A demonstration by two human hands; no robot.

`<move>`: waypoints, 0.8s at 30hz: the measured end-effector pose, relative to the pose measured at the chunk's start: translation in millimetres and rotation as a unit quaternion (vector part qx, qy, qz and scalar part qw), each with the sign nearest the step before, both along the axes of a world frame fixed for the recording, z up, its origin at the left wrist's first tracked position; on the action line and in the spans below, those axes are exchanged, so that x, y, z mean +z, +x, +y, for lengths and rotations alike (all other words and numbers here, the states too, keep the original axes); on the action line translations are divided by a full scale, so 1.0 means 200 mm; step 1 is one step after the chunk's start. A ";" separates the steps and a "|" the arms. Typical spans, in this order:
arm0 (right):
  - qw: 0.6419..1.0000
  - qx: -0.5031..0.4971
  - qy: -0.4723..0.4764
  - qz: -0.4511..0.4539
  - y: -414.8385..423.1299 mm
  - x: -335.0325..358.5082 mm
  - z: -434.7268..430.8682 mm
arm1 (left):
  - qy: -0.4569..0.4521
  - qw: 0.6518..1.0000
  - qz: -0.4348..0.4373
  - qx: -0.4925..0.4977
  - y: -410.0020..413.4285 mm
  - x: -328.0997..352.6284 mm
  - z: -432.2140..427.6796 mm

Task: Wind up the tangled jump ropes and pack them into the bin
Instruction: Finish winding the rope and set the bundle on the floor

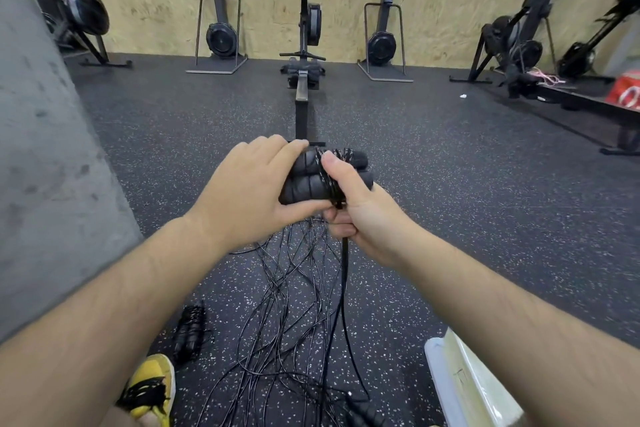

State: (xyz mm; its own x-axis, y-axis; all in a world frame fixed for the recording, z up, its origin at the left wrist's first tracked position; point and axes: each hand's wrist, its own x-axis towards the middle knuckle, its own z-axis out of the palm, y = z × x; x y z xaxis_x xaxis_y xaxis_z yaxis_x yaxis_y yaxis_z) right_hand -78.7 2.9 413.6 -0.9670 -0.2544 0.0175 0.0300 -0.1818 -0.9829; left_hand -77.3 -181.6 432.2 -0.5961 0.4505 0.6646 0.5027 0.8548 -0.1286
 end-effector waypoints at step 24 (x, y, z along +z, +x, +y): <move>0.781 0.012 0.557 0.282 0.19 0.07 -0.05 | 0.066 0.997 -0.016 0.032 -0.09 -0.01 -0.21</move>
